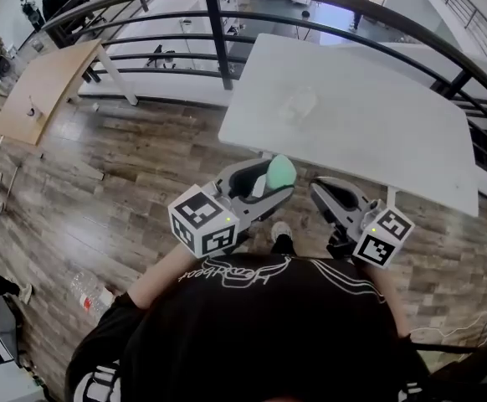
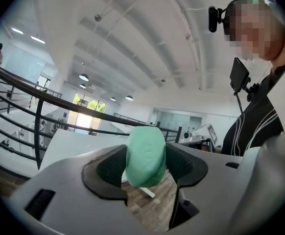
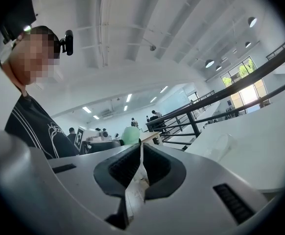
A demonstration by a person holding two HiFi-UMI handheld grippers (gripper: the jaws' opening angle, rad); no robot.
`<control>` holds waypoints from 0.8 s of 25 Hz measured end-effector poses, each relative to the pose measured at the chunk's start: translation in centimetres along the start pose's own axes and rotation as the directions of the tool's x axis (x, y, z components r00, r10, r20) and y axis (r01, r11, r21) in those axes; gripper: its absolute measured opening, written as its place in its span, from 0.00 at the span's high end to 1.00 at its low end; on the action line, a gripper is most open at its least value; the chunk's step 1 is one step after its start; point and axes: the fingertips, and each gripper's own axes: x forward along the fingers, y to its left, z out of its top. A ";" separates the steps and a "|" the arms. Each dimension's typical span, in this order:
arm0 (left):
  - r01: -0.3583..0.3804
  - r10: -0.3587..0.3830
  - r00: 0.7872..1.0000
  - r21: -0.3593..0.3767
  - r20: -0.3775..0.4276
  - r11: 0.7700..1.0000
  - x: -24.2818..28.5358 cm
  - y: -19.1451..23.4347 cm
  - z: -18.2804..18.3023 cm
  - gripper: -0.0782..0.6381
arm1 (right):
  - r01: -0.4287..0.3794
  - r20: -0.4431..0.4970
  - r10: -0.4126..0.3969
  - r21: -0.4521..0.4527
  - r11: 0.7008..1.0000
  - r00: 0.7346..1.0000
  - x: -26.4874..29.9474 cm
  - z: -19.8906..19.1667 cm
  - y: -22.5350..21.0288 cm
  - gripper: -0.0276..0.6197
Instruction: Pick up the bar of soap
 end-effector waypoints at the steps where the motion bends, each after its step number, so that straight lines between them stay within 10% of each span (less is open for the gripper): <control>1: 0.009 -0.009 1.000 0.004 0.001 1.000 -0.4 -0.4 -0.1 0.53 | -0.001 0.000 0.001 -0.004 1.000 1.000 -0.1 -0.1 0.4 0.93; 20: 0.009 -0.010 0.999 0.005 0.031 1.000 -2.6 -1.0 -0.2 0.53 | -0.010 -0.006 0.010 -0.016 1.000 1.000 0.7 -1.1 2.2 0.93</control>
